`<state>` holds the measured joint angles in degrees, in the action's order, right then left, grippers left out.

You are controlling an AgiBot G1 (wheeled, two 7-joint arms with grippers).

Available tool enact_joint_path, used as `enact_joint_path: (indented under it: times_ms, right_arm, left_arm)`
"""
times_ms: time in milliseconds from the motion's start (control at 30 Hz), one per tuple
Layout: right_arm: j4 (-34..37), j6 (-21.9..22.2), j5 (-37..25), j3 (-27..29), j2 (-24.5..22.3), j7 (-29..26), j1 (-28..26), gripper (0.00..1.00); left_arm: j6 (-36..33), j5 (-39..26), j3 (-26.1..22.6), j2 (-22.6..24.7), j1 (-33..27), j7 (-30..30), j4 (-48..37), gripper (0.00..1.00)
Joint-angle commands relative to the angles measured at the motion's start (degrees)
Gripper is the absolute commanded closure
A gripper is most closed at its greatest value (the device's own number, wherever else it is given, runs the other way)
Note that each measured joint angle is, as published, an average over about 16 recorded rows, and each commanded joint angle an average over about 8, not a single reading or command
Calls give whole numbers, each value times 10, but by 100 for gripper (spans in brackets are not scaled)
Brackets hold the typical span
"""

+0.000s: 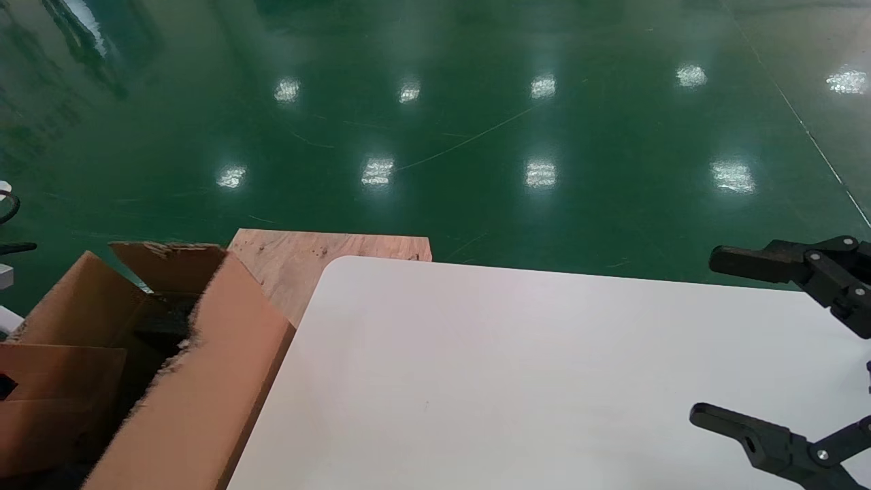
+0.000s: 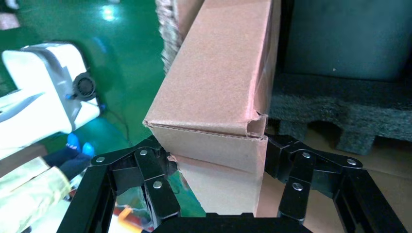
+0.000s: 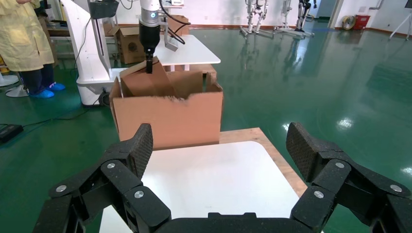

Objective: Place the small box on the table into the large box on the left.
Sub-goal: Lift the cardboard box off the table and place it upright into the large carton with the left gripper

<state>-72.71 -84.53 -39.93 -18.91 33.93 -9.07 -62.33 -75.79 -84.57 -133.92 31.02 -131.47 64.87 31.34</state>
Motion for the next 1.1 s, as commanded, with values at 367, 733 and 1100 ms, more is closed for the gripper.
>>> enact_joint_path:
  times_ms: [367,733,1100]
  right_arm:
    - [0,0,0,0,0,0,0,0]
    - [0,0,0,0,0,0,0,0]
    - [0,0,0,0,0,0,0,0]
  left_arm:
    - [1,6,2,-1,1,-5,-1,67]
    - [1,4,2,-1,0,-3,0,0]
    - [0,2,1,-1,0,-2,1,0]
